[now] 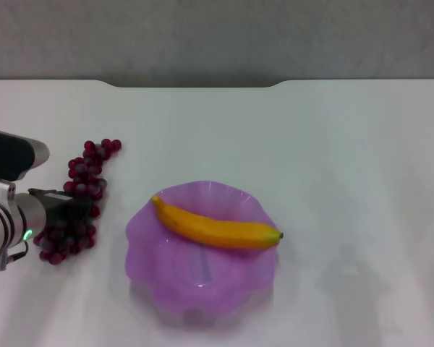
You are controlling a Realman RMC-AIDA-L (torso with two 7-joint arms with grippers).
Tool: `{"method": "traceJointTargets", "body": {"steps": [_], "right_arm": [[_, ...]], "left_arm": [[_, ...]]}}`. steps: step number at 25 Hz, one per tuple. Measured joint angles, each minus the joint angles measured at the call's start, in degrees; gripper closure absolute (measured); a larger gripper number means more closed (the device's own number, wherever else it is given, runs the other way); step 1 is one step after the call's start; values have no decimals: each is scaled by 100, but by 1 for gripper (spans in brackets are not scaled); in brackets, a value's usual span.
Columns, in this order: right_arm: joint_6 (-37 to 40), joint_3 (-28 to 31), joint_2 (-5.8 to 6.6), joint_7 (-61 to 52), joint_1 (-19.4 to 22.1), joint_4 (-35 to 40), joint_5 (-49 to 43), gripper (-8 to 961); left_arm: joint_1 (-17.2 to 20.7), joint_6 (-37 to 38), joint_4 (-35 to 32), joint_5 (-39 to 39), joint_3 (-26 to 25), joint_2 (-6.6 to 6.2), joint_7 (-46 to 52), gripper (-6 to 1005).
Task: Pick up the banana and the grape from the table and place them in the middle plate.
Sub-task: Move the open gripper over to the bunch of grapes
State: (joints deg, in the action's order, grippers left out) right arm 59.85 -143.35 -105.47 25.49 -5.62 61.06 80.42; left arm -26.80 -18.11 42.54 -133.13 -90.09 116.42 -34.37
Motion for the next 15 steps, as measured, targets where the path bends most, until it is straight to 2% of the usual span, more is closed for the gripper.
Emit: {"method": "traceJointTargets", "body": {"steps": [15], "right_arm": [[-28, 35, -53, -6, -23, -124, 0, 954]], "left_arm": [[-7, 28, -1, 18, 0, 9, 0, 796]]}}
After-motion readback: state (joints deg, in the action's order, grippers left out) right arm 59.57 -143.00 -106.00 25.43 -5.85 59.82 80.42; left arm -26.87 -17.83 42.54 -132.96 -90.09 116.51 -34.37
